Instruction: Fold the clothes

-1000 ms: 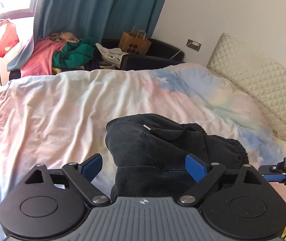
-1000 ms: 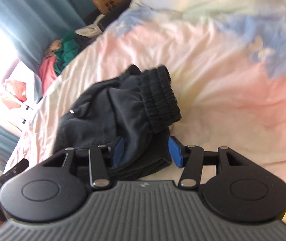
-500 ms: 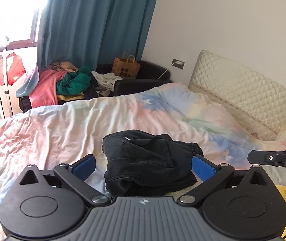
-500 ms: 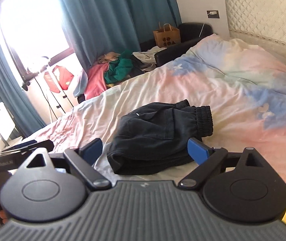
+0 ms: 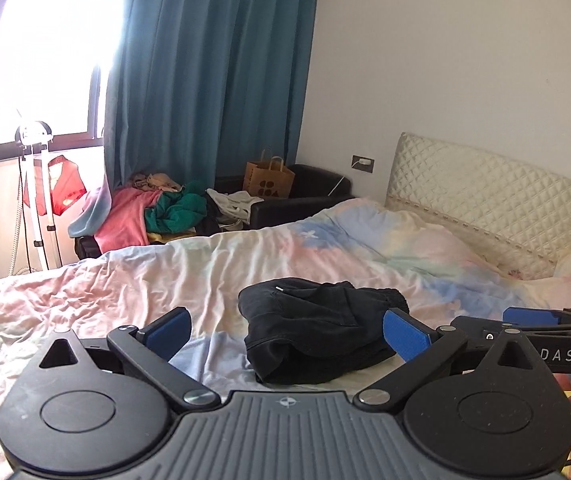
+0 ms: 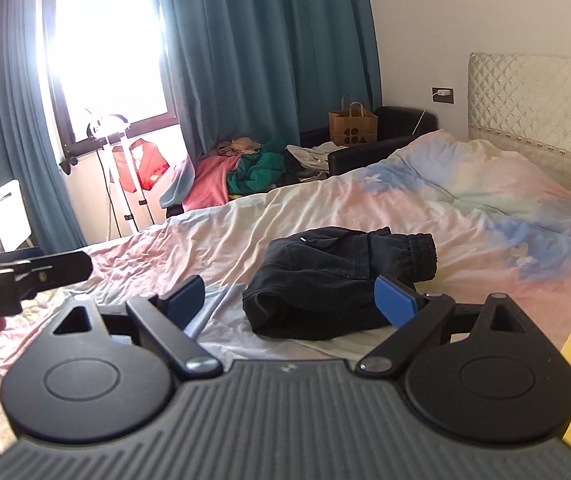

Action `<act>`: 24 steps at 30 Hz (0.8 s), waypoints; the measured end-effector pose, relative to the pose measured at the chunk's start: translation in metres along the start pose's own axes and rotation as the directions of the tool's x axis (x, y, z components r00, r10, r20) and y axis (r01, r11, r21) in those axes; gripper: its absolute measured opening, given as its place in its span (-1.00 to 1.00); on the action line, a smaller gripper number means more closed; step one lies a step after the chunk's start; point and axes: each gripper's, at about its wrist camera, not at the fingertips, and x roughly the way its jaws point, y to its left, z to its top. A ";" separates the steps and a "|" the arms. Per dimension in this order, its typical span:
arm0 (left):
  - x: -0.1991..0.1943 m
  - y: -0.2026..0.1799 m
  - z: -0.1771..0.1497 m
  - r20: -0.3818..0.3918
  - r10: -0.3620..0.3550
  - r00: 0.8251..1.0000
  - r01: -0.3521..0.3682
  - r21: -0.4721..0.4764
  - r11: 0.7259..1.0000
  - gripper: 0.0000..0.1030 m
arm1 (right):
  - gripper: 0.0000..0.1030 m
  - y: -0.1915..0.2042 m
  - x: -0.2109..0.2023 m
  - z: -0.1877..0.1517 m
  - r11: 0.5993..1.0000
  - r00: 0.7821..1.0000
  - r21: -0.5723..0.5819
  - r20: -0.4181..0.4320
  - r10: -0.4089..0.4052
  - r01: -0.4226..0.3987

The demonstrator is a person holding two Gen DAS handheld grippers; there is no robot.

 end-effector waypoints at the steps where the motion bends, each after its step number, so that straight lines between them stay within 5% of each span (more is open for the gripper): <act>1: -0.004 -0.001 -0.006 -0.002 0.008 1.000 -0.008 0.010 1.000 1.00 | 0.82 0.003 -0.003 -0.005 1.000 1.000 -0.006 0.009 -0.005 0.005; 13: -0.017 0.017 -0.062 0.008 0.055 0.998 -0.055 0.007 0.998 1.00 | 0.82 0.043 -0.013 -0.056 0.997 0.996 -0.043 0.061 -0.057 0.060; 24: -0.017 0.026 -0.080 -0.002 0.047 0.999 -0.047 0.029 0.998 1.00 | 0.82 0.057 -0.019 -0.070 0.992 0.989 -0.073 0.119 -0.092 0.101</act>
